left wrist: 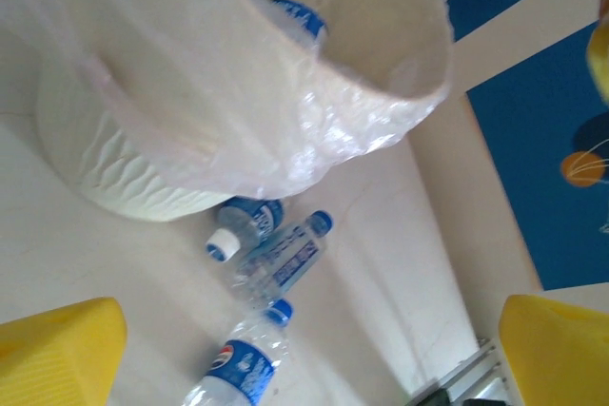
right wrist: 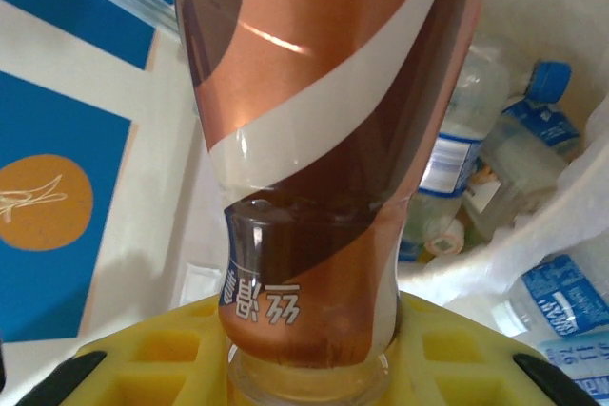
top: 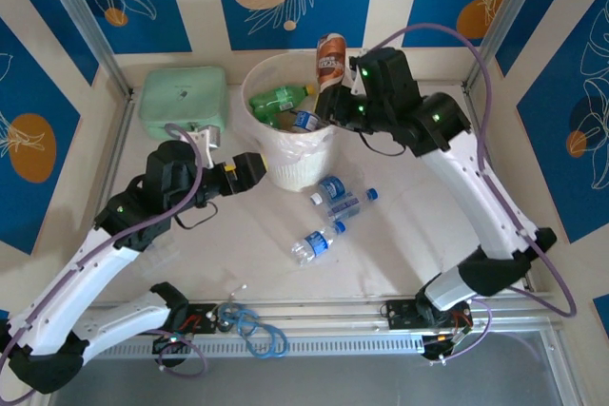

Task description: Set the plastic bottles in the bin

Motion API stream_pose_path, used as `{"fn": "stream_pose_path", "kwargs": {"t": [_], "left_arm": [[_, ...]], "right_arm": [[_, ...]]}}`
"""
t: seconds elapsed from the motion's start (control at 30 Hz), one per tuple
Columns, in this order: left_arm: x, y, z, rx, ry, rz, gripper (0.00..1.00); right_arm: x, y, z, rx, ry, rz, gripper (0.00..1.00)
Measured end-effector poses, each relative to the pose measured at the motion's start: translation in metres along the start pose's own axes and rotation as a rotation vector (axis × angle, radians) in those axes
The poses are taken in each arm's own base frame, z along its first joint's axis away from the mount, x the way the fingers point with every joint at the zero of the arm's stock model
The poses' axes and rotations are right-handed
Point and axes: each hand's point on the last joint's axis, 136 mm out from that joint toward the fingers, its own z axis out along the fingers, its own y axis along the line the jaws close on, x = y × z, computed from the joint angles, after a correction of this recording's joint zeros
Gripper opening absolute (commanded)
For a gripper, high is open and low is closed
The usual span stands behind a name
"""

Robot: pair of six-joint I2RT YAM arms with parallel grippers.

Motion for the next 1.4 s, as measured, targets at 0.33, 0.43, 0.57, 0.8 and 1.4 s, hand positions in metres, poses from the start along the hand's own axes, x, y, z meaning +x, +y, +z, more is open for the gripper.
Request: {"fn": "stream_pose_path", "kwargs": {"t": [0.33, 0.43, 0.57, 0.8, 1.4], "left_arm": [[0.019, 0.026, -0.006, -0.07, 0.022, 0.045, 1.0], [0.023, 0.032, -0.004, -0.09, 0.033, 0.052, 1.0], [0.025, 0.036, -0.004, -0.107, 0.037, 0.059, 1.0], [0.031, 0.043, -0.001, -0.127, 0.056, 0.076, 0.99], [0.039, 0.05, 0.003, -0.14, 0.078, 0.098, 0.86]], "right_arm": [[-0.025, -0.02, 0.041, 0.102, 0.043, -0.011, 0.24], [-0.024, -0.03, 0.051, 0.132, 0.065, 0.0, 0.29], [-0.022, -0.04, 0.058, 0.16, 0.084, 0.01, 0.45], [-0.025, -0.045, 0.057, 0.174, 0.081, 0.023, 0.56], [-0.012, -0.04, 0.009, 0.149, 0.029, 0.005, 0.34]]}}
